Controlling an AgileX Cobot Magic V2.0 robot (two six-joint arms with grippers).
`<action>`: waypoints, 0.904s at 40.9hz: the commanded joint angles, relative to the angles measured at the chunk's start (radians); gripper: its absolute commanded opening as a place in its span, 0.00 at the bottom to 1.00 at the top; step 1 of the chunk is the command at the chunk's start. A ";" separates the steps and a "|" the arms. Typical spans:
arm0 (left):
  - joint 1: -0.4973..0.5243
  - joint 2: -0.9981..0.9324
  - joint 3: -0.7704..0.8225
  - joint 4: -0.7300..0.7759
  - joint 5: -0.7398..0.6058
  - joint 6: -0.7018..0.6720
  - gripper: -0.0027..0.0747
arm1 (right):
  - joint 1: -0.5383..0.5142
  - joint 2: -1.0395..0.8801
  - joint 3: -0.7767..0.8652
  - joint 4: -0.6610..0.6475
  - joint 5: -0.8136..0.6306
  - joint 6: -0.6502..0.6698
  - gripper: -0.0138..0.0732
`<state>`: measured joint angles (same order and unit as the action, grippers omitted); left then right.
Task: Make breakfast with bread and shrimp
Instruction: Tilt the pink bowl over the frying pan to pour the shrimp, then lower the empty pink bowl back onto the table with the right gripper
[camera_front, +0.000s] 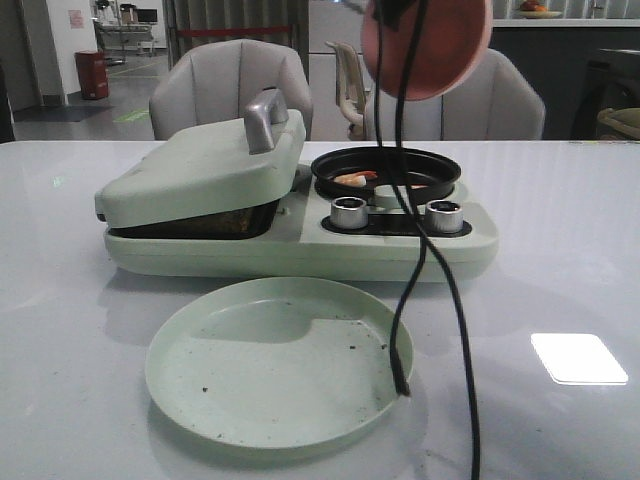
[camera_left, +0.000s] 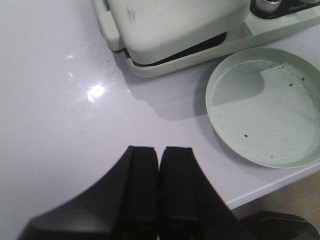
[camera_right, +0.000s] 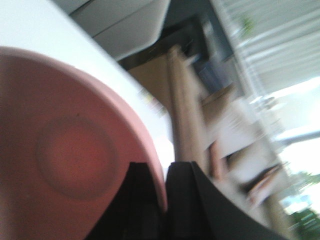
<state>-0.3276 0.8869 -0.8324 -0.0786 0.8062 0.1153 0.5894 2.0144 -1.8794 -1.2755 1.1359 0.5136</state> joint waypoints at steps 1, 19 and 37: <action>-0.006 -0.011 -0.026 -0.001 -0.060 -0.008 0.16 | -0.066 -0.158 0.013 0.106 0.005 0.005 0.21; -0.006 -0.011 -0.026 -0.001 -0.057 -0.008 0.16 | -0.549 -0.454 0.413 1.009 -0.169 -0.367 0.21; -0.006 -0.011 -0.026 -0.001 -0.057 -0.008 0.16 | -0.871 -0.464 0.718 1.522 -0.289 -0.682 0.21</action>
<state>-0.3276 0.8869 -0.8324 -0.0765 0.8062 0.1153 -0.2610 1.6015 -1.1801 0.1993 0.9146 -0.1377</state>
